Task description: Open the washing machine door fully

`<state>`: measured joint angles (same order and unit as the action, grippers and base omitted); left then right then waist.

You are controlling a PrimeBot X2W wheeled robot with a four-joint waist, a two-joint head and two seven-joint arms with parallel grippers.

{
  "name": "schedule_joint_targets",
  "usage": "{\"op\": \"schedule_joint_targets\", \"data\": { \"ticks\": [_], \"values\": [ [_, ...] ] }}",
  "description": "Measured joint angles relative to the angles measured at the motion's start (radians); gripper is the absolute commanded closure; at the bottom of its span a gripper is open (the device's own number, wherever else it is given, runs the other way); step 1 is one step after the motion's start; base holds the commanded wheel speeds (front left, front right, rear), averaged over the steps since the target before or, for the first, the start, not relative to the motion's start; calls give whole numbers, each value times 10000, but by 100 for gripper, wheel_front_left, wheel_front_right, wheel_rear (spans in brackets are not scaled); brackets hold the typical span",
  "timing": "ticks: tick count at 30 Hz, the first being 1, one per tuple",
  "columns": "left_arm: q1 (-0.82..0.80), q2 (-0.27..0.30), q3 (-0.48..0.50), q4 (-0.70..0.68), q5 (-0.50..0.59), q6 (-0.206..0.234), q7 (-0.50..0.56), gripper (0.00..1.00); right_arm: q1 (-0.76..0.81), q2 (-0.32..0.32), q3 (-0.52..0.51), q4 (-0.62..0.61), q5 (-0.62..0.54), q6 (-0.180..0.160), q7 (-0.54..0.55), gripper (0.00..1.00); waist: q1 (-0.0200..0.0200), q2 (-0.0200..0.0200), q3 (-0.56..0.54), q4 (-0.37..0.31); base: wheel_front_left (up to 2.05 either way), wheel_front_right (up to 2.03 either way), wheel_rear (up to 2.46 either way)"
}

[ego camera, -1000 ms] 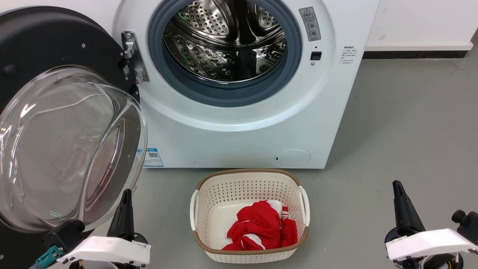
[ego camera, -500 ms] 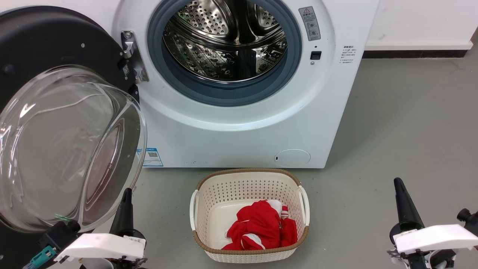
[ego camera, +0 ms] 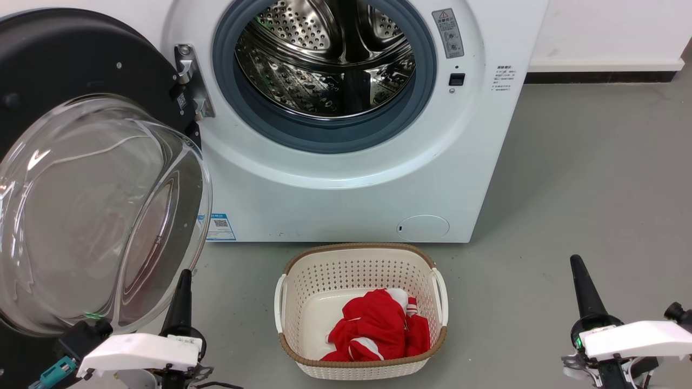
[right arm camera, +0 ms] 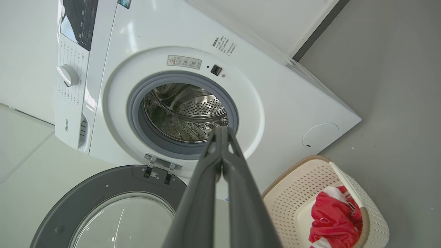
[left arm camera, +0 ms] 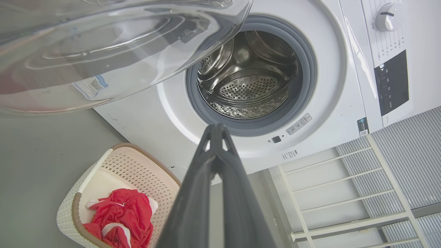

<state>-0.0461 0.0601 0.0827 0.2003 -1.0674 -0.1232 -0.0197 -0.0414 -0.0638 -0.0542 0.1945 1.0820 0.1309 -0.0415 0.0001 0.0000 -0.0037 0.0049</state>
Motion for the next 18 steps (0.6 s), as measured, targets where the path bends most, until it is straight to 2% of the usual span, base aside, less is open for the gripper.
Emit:
{"op": "schedule_joint_targets", "data": {
  "ticks": [18],
  "values": [
    [-205,-35,121,157,-1831,-13,449,100,-195,-4,-125,153,1854,0,464,100,0,0,19,-14,0,0,0]
  ]
}}
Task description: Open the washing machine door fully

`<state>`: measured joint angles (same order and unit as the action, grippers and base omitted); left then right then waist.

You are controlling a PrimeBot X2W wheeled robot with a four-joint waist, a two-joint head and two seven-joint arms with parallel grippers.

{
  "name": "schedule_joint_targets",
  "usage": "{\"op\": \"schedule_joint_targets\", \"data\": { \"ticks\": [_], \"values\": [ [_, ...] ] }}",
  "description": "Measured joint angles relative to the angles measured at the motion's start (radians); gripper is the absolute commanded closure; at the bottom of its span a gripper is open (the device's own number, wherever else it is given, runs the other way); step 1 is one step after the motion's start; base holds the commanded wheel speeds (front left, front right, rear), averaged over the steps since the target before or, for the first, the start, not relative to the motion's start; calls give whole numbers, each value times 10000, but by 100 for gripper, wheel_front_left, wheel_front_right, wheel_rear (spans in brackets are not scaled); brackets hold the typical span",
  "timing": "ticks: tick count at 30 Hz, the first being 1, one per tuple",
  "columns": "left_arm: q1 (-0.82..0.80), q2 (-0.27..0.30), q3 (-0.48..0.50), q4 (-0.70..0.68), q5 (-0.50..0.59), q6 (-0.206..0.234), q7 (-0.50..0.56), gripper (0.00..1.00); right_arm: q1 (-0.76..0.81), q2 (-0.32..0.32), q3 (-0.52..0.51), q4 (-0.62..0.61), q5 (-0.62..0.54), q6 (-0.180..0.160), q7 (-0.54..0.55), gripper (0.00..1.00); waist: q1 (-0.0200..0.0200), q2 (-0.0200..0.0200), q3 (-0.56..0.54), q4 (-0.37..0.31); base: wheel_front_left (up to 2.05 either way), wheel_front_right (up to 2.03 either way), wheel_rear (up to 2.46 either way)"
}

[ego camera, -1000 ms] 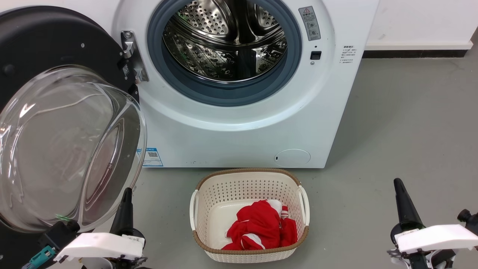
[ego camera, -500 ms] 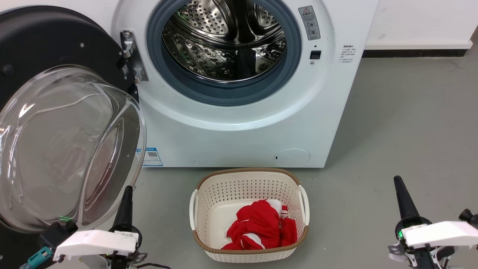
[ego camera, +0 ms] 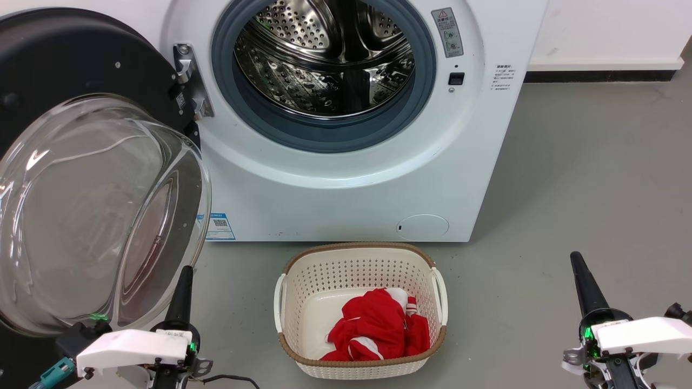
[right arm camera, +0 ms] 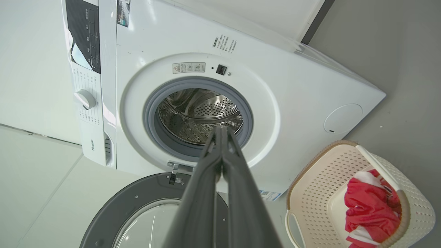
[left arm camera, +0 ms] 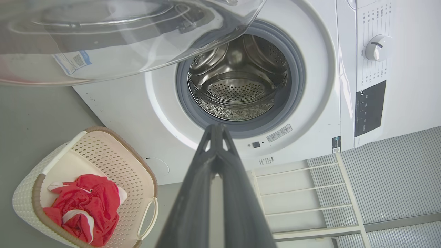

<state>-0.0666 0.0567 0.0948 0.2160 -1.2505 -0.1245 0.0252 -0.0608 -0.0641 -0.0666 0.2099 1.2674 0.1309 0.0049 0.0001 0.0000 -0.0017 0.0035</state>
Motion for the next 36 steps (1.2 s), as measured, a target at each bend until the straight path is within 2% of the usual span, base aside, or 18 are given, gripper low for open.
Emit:
{"op": "schedule_joint_targets", "data": {
  "ticks": [7,8,36],
  "values": [
    [-48,-10,35,52,-648,-6,163,100,-31,0,-52,69,644,0,171,100,0,0,8,-5,0,0,0],
    [-77,-15,54,79,-1014,-21,251,100,-117,0,-79,107,991,0,257,100,0,0,12,-9,0,0,0],
    [-360,-52,159,263,-3250,-44,794,100,-369,6,-251,301,3218,0,848,100,0,0,43,-31,0,0,0]
  ]
}}
